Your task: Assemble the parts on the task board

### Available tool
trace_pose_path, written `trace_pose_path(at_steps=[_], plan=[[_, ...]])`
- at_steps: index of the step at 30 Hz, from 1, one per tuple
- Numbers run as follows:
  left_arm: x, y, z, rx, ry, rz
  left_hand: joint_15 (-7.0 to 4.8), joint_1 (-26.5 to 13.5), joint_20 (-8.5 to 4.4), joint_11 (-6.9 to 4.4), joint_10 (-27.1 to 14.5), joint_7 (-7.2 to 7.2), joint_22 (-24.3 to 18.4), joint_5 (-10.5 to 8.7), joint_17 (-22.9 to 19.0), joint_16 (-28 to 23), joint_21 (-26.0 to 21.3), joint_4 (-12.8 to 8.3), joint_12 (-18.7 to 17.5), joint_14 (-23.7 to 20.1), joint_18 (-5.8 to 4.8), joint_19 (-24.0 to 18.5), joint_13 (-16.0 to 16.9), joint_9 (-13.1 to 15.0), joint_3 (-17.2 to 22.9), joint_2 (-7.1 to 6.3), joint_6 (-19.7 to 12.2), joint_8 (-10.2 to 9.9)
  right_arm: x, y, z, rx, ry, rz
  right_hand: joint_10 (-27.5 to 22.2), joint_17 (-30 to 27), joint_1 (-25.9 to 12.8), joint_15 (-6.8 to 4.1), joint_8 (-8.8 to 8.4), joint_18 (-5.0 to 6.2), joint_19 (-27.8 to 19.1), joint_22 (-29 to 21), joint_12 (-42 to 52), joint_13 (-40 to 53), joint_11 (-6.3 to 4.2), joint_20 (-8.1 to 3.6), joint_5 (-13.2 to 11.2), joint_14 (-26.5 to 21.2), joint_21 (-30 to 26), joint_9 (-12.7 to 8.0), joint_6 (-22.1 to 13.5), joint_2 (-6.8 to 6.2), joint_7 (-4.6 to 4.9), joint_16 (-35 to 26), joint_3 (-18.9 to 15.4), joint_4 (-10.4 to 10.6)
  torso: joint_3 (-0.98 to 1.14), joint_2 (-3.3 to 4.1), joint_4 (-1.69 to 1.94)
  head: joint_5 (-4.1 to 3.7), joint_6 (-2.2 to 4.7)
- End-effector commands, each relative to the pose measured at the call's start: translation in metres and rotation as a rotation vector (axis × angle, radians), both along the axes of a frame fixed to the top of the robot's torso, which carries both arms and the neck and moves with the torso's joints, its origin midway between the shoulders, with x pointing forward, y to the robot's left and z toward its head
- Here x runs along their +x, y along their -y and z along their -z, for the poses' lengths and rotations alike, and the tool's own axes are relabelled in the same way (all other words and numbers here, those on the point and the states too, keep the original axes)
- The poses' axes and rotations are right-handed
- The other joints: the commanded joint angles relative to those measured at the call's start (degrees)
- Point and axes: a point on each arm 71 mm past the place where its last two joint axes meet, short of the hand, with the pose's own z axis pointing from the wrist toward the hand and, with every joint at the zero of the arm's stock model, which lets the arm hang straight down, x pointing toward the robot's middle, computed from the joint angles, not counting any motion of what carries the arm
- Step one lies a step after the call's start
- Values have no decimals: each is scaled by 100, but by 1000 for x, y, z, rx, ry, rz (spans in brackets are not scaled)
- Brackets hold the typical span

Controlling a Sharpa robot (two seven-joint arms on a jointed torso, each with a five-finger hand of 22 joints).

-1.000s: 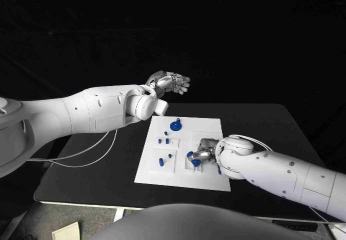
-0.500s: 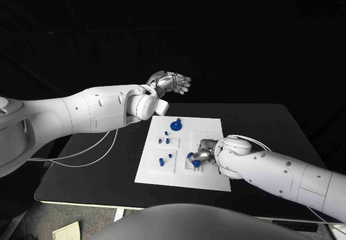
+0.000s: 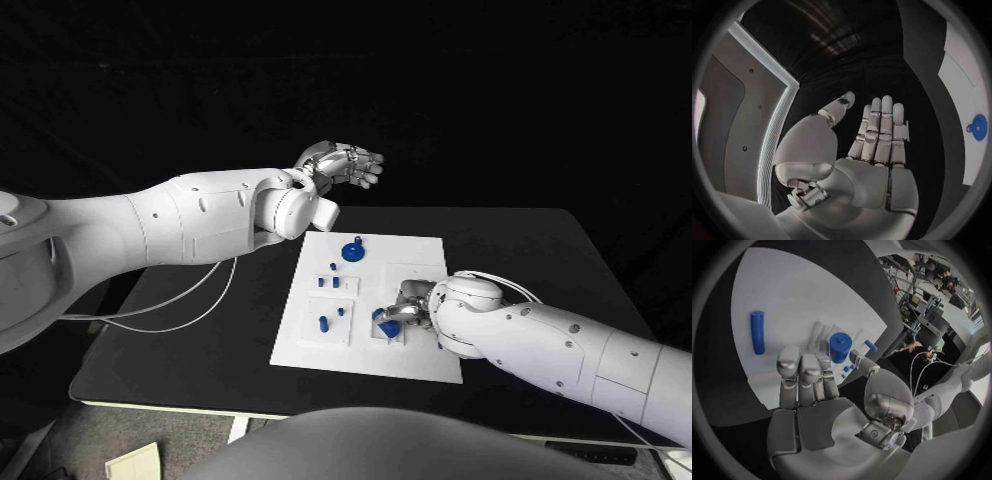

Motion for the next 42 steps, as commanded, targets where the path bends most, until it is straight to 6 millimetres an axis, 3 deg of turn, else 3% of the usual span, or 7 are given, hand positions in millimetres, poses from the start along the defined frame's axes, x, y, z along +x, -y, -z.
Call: trace_pose_path(at_steps=[1,6,14,35,38,40,42], plan=[[0,3,-2,-8,7,15,6,-51,35,4,-32,1,9,39,10,-39,-30,44,34,52,99,-4,-9,-9,1,-5,-53,18,-2,-2,0,0,-5,-16,-29,7,1,-36,8,475,-24,44,-19,10,-6,-39,-9,-1,16,7,-28,-95,20,-36,-94,-22,1,-6,-4,4,1],[0,2,-2,-7,6,14,6,-52,35,4,-32,1,10,40,12,-41,-31,46,34,52,98,-5,-10,-10,1,-6,-53,19,-3,-3,-1,23,-6,-13,-64,18,-119,-39,7,475,-64,43,-30,30,-7,-73,-9,-17,2,19,-70,-155,20,-45,-514,-157,5,-6,-4,16,1],[0,3,-2,-8,6,15,7,-54,35,5,-33,1,11,40,17,-46,-32,50,33,51,98,-6,-11,-12,1,-8,-54,20,-4,-2,-3,55,11,-7,-86,32,-207,-53,13,475,-111,37,-45,50,-18,-133,-7,-34,-23,34,-95,-37,9,-63,-908,-373,9,-6,-5,14,1],[0,0,-2,-4,6,10,8,-59,36,6,-35,2,14,41,30,-59,-36,63,32,51,99,-7,-15,-18,3,-9,-58,22,-19,0,-10,77,-8,-52,-66,41,-154,-64,24,475,-105,31,-47,57,-29,-161,-7,-27,-29,39,-77,108,-2,-67,-938,-457,7,-7,-3,13,1],[0,-1,-2,-4,6,9,8,-58,36,6,-35,2,15,42,32,-60,-36,63,33,51,99,-7,-16,-18,4,-10,-58,23,-20,0,-9,76,-10,-69,-51,47,253,-68,32,475,-80,37,-41,63,-33,-183,-5,-17,-11,43,-68,73,-5,-64,-787,-721,5,-8,-2,14,1],[0,-1,-2,-4,6,9,8,-58,36,6,-35,2,15,42,32,-61,-36,63,33,51,99,-7,-16,-18,4,-10,-58,23,-20,-1,-9,79,-10,-74,-46,46,349,-67,34,475,-73,33,-43,63,-33,-185,-7,-14,-12,43,-65,46,-5,-67,-733,-753,6,-7,-4,12,1],[0,-1,-2,-4,6,9,8,-57,36,5,-35,2,15,42,33,-61,-37,63,33,52,99,-7,-16,-19,5,-10,-59,23,-20,-2,-10,82,-9,-78,-27,44,867,-64,43,472,-39,29,-38,65,-29,-192,-7,0,-1,50,-59,144,-2,-70,-527,-997,8,-4,-6,8,1]])
